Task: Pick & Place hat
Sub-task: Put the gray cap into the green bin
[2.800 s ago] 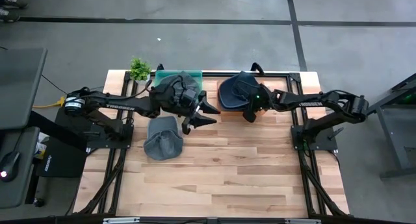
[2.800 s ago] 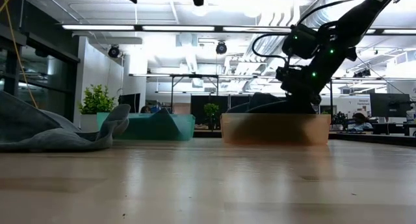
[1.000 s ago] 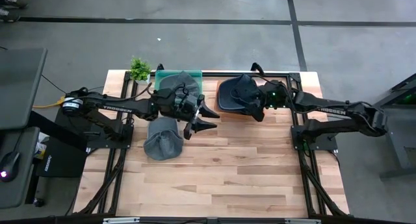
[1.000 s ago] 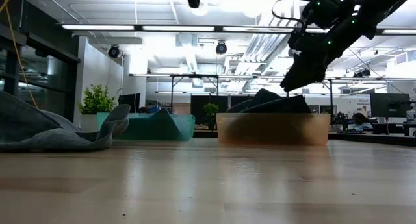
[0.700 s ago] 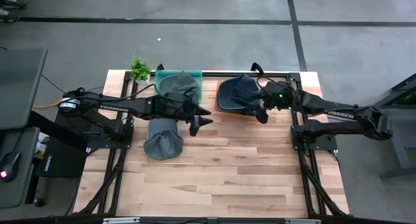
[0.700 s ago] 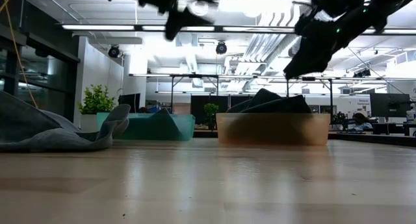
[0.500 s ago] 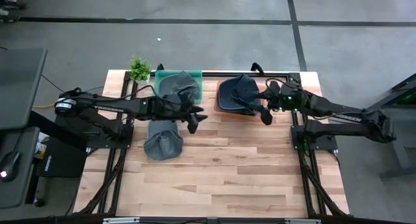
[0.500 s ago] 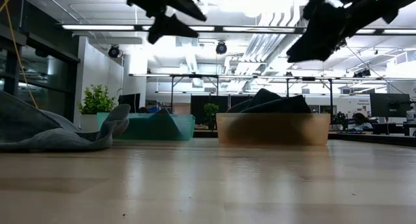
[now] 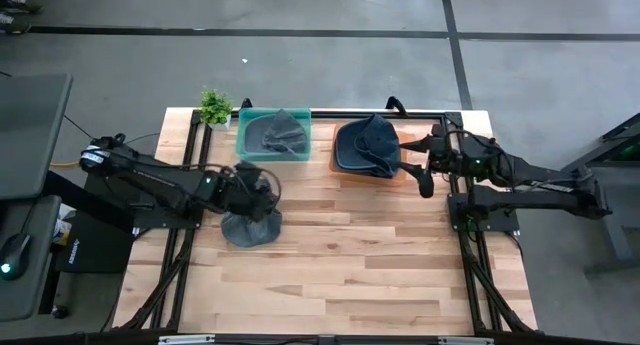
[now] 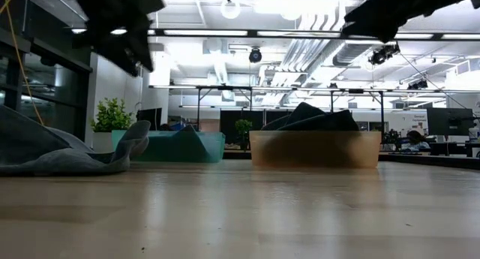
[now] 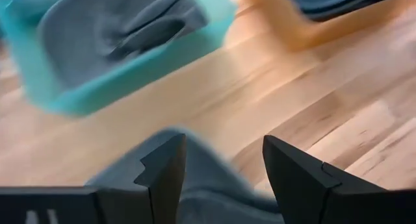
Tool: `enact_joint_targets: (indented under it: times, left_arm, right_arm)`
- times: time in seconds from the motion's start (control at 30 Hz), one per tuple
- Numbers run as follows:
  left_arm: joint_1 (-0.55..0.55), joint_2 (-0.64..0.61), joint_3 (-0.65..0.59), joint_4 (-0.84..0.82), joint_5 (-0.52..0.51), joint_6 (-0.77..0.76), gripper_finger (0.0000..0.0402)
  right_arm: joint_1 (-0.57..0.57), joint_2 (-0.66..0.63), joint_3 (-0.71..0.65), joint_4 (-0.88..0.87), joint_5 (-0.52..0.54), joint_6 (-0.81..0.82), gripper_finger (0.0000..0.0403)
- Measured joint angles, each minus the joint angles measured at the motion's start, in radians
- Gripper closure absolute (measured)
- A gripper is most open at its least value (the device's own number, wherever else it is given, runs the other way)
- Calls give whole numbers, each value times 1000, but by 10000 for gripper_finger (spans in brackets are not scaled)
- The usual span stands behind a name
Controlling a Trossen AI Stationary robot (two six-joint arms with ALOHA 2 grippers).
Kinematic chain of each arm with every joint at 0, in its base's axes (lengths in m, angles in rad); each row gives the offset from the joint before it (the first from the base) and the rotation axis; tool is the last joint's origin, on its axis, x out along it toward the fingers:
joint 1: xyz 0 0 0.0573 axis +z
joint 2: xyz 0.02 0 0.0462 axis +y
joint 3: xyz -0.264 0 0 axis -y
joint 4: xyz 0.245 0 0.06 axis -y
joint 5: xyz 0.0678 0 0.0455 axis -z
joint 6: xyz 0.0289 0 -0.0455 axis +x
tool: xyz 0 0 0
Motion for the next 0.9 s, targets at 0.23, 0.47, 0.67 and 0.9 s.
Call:
enact_joint_targets:
  times: [0.23, 0.47, 0.67, 0.9]
  left_arm:
    - [-114, 0, 0, -237, 2, -286, 199]
    - [-154, -5, -90, -251, 86, -434, 199]
    - [-153, -10, -225, -219, 233, -561, 199]
    - [-153, -70, -259, -222, 249, -630, 199]
  right_arm:
    - [67, -21, 1, 53, -18, 27, 157]
    - [170, 17, 90, 43, -56, -2, 157]
    - [248, 62, 162, -39, -3, -41, 157]
    - [292, 115, 178, -69, 30, -55, 157]
